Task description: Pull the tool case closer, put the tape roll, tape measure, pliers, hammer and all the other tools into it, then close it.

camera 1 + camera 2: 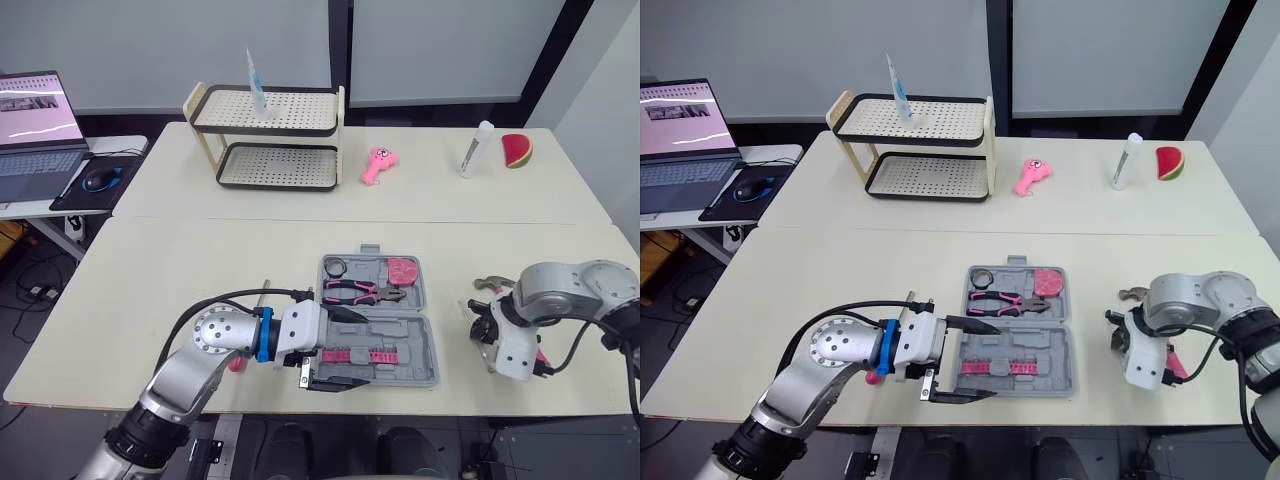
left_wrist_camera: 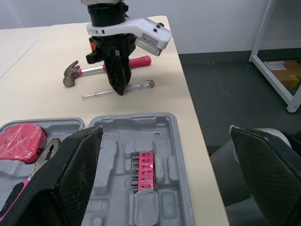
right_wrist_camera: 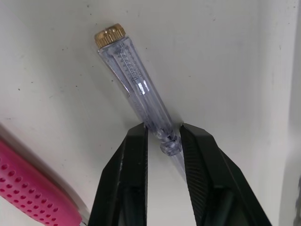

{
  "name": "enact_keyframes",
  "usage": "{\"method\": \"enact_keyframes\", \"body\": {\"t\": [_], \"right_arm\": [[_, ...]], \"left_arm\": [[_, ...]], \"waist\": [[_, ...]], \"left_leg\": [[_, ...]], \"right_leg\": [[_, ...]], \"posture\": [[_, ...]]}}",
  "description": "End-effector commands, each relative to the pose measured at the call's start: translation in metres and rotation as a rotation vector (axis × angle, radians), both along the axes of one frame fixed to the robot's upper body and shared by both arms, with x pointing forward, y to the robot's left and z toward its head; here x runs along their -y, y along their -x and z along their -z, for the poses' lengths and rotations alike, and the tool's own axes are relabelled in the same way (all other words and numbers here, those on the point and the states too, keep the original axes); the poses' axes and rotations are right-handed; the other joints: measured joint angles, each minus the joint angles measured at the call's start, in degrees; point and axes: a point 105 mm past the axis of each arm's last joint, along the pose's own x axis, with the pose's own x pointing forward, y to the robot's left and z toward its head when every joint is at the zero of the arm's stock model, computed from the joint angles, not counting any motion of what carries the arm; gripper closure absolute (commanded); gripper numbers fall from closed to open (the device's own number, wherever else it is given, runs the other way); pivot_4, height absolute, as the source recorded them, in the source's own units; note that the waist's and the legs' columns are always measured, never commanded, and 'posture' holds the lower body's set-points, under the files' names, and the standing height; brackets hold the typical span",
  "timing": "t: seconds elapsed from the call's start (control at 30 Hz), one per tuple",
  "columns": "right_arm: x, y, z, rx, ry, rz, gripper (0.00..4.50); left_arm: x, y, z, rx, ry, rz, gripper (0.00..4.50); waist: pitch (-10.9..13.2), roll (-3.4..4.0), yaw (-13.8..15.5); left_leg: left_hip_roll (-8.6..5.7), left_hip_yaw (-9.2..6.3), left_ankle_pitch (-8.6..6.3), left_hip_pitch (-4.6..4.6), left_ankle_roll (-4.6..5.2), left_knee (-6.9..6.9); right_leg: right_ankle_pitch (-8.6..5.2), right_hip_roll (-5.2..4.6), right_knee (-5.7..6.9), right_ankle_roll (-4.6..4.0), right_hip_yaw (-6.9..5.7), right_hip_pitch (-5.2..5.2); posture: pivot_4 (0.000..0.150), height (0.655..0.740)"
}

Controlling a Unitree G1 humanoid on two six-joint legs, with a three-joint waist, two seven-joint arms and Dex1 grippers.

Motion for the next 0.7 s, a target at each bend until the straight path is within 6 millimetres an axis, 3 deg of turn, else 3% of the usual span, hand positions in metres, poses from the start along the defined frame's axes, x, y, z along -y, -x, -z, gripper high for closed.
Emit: {"method": "enact_keyframes", "body": {"t": [0.03, 0.2, 0.27, 0.53, 0.7], "right_arm": [[0.001, 0.006, 0.003, -0.01, -0.022, 0.02, 3.95], [0.008, 0.006, -0.013, 0.001, -0.086, 0.156, 4.2], [0.005, 0.007, -0.027, -0.017, -0.187, 0.319, 4.2], [-0.008, 0.042, -0.065, -0.355, -0.612, 1.293, 4.2], [-0.002, 0.049, -0.057, -0.452, -0.827, 1.902, 4.2]], "left_arm": [[0.001, 0.001, -0.002, 0.031, 0.012, 0.034, 0.0], [-0.002, -0.002, -0.003, 0.04, 0.007, 0.048, 0.0], [-0.003, -0.003, -0.005, 0.044, 0.007, 0.049, 0.0], [0.0, -0.003, -0.012, 0.055, 0.001, 0.061, 0.0], [0.009, 0.001, -0.02, 0.066, 0.012, 0.075, 0.0]], "waist": [[0.0, 0.0, 0.0], [0.0, 0.0, 0.0], [0.0, 0.03, 0.2], [0.0, 0.05, 0.8], [0.0, 0.03, 1.2]], "left_leg": [[0.0, 0.0, 0.0, 0.0, 0.0, 0.0], [-0.03, 0.03, 0.0, -0.01, 0.01, 0.0], [-0.03, 0.0, -0.01, -0.05, 0.01, 0.0], [0.02, -0.16, -0.14, -0.08, 0.24, 0.02], [-0.03, -0.29, -0.16, -0.11, 0.27, 0.0]], "right_leg": [[0.0, -0.01, 0.0, 0.0, 0.01, 0.0], [0.0, -0.01, 0.0, 0.0, 0.0, 0.0], [0.0, -0.03, 0.0, 0.0, -0.02, -0.01], [0.01, -0.14, -0.05, -0.02, -0.09, 0.14], [0.01, -0.09, -0.05, -0.02, -0.15, 0.15]], "posture": [[0.15, 0.74], [0.15, 0.74], [0.15, 0.74], [0.15, 0.74], [0.15, 0.74]]}}
